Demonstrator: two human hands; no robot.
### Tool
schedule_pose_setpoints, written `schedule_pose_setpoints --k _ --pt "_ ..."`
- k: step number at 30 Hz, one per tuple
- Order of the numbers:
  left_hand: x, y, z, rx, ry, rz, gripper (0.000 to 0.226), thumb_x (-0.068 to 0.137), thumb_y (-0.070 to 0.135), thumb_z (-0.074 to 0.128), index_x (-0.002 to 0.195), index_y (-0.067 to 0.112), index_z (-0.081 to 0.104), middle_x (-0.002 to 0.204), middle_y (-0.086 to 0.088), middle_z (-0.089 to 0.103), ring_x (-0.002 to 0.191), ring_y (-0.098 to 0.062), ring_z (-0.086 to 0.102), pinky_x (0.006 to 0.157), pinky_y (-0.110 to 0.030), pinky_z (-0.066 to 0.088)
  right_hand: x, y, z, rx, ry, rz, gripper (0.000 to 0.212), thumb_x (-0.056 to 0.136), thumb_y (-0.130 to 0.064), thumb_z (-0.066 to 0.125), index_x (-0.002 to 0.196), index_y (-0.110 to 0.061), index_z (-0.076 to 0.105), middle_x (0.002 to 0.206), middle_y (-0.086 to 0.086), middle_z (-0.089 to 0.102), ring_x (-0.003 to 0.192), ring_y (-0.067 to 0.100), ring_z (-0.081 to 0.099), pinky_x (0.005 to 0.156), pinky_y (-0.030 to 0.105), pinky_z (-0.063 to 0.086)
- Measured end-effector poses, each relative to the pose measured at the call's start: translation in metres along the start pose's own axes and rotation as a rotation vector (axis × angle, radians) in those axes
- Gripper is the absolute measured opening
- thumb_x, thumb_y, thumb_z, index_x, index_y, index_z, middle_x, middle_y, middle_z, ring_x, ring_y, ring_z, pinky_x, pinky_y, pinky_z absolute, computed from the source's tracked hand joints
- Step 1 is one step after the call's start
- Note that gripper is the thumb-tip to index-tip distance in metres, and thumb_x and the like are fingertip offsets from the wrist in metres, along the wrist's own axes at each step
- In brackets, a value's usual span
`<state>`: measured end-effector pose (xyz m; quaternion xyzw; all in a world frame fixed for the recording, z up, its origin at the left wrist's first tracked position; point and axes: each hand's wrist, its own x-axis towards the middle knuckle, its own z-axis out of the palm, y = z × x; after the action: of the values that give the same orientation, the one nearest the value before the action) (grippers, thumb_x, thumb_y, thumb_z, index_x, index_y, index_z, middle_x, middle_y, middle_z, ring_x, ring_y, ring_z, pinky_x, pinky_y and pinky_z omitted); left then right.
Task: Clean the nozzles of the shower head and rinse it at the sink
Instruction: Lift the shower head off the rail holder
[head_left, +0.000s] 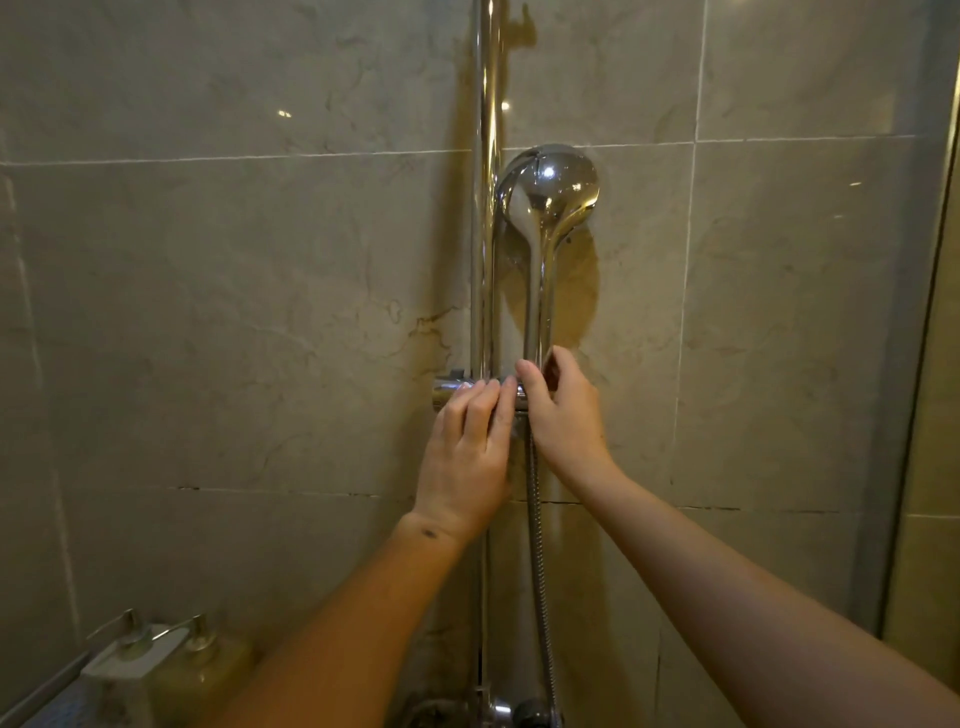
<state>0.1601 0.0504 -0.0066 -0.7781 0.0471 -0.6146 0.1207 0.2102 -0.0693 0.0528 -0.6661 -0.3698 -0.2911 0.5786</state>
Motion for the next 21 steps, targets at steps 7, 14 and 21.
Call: schedule_pose_setpoints --k 7,14,21 --pt "-0.002 0.000 -0.003 -0.007 -0.050 -0.017 0.069 0.084 0.020 0.044 0.149 -0.002 0.040 0.139 -0.017 0.037 0.128 -0.034 0.039 0.111 -0.048 0.043 0.006 -0.005 0.003 0.051 -0.014 0.035 0.023 0.101 -0.030 0.054 0.082 -0.016 0.050 0.073 0.005 0.058 0.067 0.015 0.056 0.059 0.032 0.049" --pt "-0.003 0.006 -0.011 0.045 -0.122 -0.051 0.092 0.073 0.026 0.076 0.152 0.000 0.037 0.144 -0.018 0.037 0.133 -0.034 0.037 0.113 -0.048 0.041 0.026 -0.021 -0.005 0.200 0.011 0.082 0.017 0.103 -0.024 0.050 0.096 -0.009 0.055 0.091 -0.001 0.067 0.091 0.009 0.066 0.078 0.031 0.055" --pt "-0.001 0.021 -0.029 -0.140 -0.165 -0.194 0.076 0.080 0.020 0.069 0.150 0.006 0.043 0.151 -0.017 0.046 0.143 -0.031 0.037 0.111 -0.049 0.044 0.005 -0.034 -0.032 0.268 -0.060 0.024 0.019 0.102 -0.021 0.050 0.092 -0.006 0.055 0.086 0.004 0.067 0.079 0.016 0.066 0.071 0.036 0.057"
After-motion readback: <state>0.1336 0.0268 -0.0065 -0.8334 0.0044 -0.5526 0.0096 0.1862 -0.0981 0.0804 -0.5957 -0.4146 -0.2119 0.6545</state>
